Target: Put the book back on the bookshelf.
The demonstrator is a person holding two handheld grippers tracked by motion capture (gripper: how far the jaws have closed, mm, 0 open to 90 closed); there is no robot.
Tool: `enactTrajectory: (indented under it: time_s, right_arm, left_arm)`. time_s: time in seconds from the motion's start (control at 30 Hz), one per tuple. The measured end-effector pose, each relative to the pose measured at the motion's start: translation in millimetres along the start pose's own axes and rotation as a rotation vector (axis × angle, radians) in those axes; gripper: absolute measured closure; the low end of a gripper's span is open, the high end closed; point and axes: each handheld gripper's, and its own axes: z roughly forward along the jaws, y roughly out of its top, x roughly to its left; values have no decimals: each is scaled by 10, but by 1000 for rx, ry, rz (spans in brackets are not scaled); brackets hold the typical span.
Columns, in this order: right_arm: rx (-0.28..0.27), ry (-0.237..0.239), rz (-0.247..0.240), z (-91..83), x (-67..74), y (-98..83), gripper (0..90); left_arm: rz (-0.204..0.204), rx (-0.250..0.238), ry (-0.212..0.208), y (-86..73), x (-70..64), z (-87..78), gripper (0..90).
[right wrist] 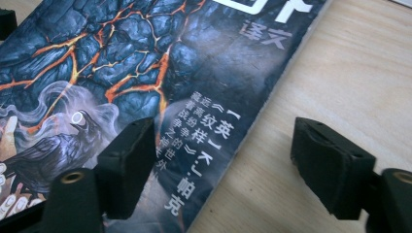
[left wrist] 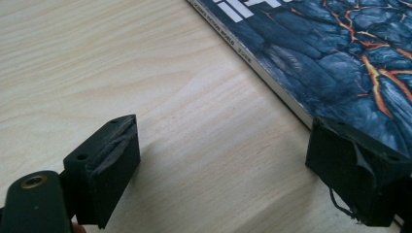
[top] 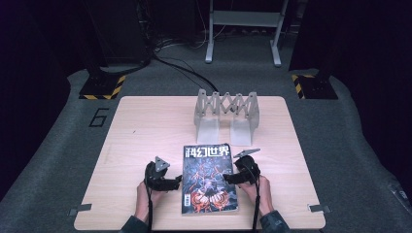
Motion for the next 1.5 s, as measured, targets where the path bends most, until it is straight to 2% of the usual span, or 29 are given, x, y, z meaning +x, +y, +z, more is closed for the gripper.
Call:
enactTrajectory:
  time_s: [0.03, 0.13, 0.3, 0.47, 0.5, 0.7, 0.8, 0.83, 0.87, 0.93, 1.0, 1.1, 1.47, 1.5]
  right_arm:
    - [10, 4, -7, 6, 7, 21, 279]
    - [52, 7, -7, 20, 41, 85, 307]
    - [87, -6, 2, 46, 74, 156, 332]
    - [62, 12, 38, 35, 52, 134, 362]
    - [54, 36, 45, 24, 9, 124, 371]
    - [22, 88, 68, -10, -63, 102, 412]
    - [-8, 141, 92, -58, -102, 90, 435]
    - [-8, 141, 92, -58, -102, 90, 435]
    - [-30, 171, 108, -74, -136, 79, 437]
    - [-39, 176, 116, -72, -141, 75, 439]
    - [-61, 215, 143, -84, -177, 71, 441]
    - [-91, 253, 151, -112, -213, 84, 450]
    - [-116, 268, 150, -93, -220, 217, 446]
    - [-123, 263, 137, -91, -221, 233, 447]
  left_arm:
    - [9, 13, -10, 8, 0, -5, 120]
    - [7, -1, -3, 13, -19, 15, 118]
    - [11, 12, -9, 21, -13, 9, 117]
    - [11, 12, -9, 21, -13, 9, 118]
    - [12, 12, -9, 21, -13, 9, 117]
    - [11, 12, -10, 21, -13, 9, 118]
    - [11, 7, -7, 19, -15, 13, 118]
    - [11, 7, -7, 19, -15, 13, 120]
    - [11, 2, -6, 15, -18, 15, 126]
    - [20, 5, -8, 16, -16, 11, 130]
    - [20, 2, -12, 16, -19, 13, 130]
    - [18, 0, -13, 16, -20, 13, 132]
    - [16, -2, -19, 14, -19, 12, 137]
    - [17, -3, -19, 14, -19, 12, 138]
